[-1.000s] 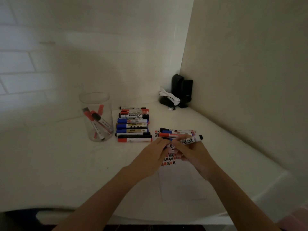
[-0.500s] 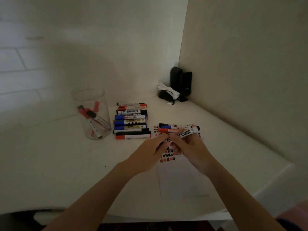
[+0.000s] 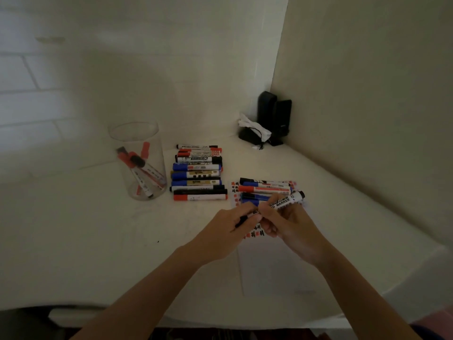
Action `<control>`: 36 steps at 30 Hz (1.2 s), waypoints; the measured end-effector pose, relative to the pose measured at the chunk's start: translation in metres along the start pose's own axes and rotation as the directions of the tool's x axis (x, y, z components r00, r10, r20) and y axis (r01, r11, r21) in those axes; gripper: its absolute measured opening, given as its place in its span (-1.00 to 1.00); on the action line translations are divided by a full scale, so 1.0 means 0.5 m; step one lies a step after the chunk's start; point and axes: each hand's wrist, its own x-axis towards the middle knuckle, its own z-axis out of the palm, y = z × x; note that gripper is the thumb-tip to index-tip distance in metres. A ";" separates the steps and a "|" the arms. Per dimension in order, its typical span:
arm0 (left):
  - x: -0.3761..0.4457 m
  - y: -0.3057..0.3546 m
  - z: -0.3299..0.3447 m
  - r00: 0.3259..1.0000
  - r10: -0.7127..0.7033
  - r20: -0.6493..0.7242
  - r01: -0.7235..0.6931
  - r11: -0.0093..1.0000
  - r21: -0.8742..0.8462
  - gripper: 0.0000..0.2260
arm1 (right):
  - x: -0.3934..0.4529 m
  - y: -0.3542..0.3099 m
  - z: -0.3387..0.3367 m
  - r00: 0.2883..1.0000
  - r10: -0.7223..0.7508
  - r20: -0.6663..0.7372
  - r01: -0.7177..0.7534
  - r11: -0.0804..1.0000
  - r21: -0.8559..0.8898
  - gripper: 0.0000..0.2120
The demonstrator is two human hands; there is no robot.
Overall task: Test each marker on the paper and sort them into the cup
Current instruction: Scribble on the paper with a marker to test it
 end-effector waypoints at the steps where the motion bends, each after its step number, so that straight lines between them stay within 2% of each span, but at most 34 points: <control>1: -0.003 -0.002 0.001 1.000 -0.007 0.005 0.008 1.000 -0.006 -0.73 | -0.001 0.001 0.003 1.000 0.008 -0.006 -0.008 1.000 -0.013 -0.75; 4: -0.010 -0.006 -0.005 1.000 -0.019 -0.020 0.020 1.000 0.015 -0.79 | -0.004 0.013 0.017 0.995 0.045 -0.086 -0.049 0.998 -0.042 -0.78; 7: -0.023 -0.004 -0.020 0.996 -0.053 -0.070 0.054 0.999 0.005 -0.88 | -0.008 0.024 0.022 0.982 0.147 -0.120 -0.122 0.974 0.188 -0.70; 10: -0.041 -0.002 -0.043 0.982 -0.150 -0.113 0.137 0.984 -0.115 -0.91 | -0.023 0.020 0.008 0.968 0.245 0.048 -0.242 0.871 0.428 -0.60; 12: -0.054 -0.001 -0.066 0.970 -0.222 -0.096 0.195 0.953 -0.231 -0.91 | -0.035 0.012 -0.012 0.944 0.275 0.181 -0.329 0.823 0.463 -0.43; 14: -0.065 0.001 -0.090 0.961 -0.273 -0.050 0.243 0.915 -0.322 -0.91 | -0.038 -0.003 -0.031 0.927 0.298 0.226 -0.359 0.879 0.312 -0.37; 16: -0.070 0.004 -0.105 0.954 -0.300 -0.028 0.270 0.892 -0.363 -0.91 | -0.031 -0.022 -0.032 0.916 0.329 0.229 -0.344 0.939 0.028 -0.51; 18: -0.068 0.013 -0.108 0.954 -0.298 -0.039 0.266 0.895 -0.358 -0.91 | -0.017 -0.045 -0.003 0.906 0.331 0.265 -0.266 0.930 -0.252 -0.74; 19: -0.067 0.018 -0.104 0.952 -0.299 -0.062 0.258 0.895 -0.364 -0.91 | -0.011 -0.056 0.019 0.901 0.325 0.286 -0.221 0.913 -0.342 -0.77; 21: -0.065 0.027 -0.099 0.939 -0.317 -0.135 0.223 0.857 -0.464 -0.88 | 0.000 -0.066 0.058 0.907 0.306 0.289 -0.177 0.901 -0.396 -0.73; 22: -0.066 0.031 -0.096 0.933 -0.326 -0.154 0.192 0.810 -0.554 -0.83 | 0.006 -0.067 0.071 0.915 0.300 0.268 -0.196 0.914 -0.356 -0.72; 25: -0.075 0.041 -0.087 0.923 -0.353 -0.156 0.093 0.596 -0.798 -0.71 | 0.012 -0.062 0.105 0.945 0.251 0.208 -0.199 0.949 -0.243 -0.72; 28: -0.084 0.043 -0.071 0.868 -0.419 -0.266 0.014 0.556 -0.831 -0.72 | 0.001 -0.047 0.148 0.991 0.107 0.082 -0.069 0.923 -0.378 -0.78; 31: -0.082 0.057 -0.059 0.785 -0.519 -0.338 -0.047 0.495 -0.868 -0.74 | -0.012 -0.038 0.173 0.993 -0.100 -0.058 0.045 0.799 -0.600 -0.85; 33: -0.076 0.063 -0.053 0.741 -0.571 -0.353 -0.043 0.484 -0.874 -0.72 | -0.014 -0.036 0.175 0.975 -0.206 -0.077 0.101 0.730 -0.676 -0.83; 36: -0.067 0.067 -0.048 0.703 -0.613 -0.362 -0.039 0.474 -0.880 -0.70 | -0.008 -0.037 0.168 0.960 -0.273 -0.063 0.133 0.642 -0.755 -0.74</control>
